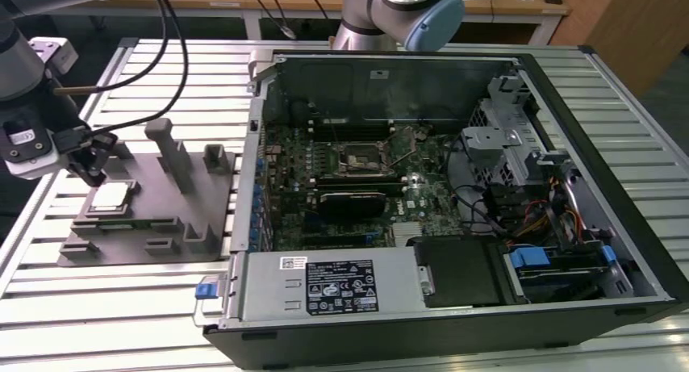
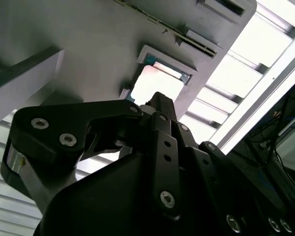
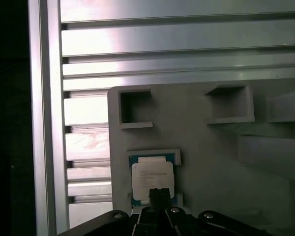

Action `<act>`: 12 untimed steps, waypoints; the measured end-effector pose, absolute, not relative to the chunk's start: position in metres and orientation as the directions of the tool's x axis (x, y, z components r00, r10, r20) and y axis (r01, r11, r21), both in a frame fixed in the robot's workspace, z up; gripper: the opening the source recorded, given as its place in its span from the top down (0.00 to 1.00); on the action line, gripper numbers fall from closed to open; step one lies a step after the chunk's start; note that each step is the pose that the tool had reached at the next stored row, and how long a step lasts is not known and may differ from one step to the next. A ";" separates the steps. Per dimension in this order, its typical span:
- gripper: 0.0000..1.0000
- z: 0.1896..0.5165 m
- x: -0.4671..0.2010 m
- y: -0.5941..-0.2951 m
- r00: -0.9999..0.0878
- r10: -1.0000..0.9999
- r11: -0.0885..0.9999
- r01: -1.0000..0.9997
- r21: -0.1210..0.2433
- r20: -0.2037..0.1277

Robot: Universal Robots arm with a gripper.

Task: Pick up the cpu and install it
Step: 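Pick up the cpu and move it towards the insertion slot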

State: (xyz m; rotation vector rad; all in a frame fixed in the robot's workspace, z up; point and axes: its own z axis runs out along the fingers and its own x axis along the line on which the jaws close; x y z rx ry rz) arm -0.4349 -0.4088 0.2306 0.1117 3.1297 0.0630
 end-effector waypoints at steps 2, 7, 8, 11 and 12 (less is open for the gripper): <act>0.89 0.228 -0.435 -0.409 -0.998 0.070 0.997 0.069 0.040 -0.006; 0.89 0.223 -0.433 -0.409 -0.998 0.062 0.997 0.062 0.040 -0.004; 0.89 0.222 -0.433 -0.409 -0.998 0.060 0.997 0.060 0.040 -0.004; 0.89 0.218 -0.433 -0.409 -0.999 0.054 0.998 0.054 0.040 -0.003; 0.89 0.217 -0.433 -0.409 -0.999 0.053 0.998 0.053 0.040 -0.003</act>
